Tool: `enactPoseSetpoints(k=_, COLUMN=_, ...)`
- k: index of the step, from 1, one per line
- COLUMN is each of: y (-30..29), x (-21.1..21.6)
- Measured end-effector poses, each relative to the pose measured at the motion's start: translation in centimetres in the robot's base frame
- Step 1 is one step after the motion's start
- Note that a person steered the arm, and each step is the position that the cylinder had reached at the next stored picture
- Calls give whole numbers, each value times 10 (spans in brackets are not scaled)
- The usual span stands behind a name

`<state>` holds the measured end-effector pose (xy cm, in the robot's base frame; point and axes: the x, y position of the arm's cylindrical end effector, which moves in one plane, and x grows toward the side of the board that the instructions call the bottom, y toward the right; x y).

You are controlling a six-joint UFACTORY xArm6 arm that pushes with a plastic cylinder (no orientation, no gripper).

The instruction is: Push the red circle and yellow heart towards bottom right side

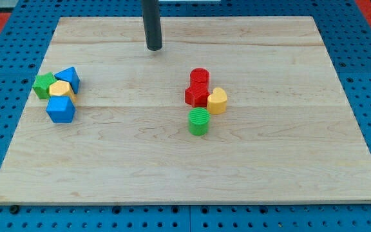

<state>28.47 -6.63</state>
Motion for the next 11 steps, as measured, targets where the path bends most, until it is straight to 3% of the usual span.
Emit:
enactPoseSetpoints(k=2, y=3, x=-8)
enactPoseSetpoints(k=4, y=79, x=68)
enactPoseSetpoints(k=5, y=80, x=102)
enactPoseSetpoints(k=7, y=89, x=118)
enactPoseSetpoints(k=11, y=186, x=184)
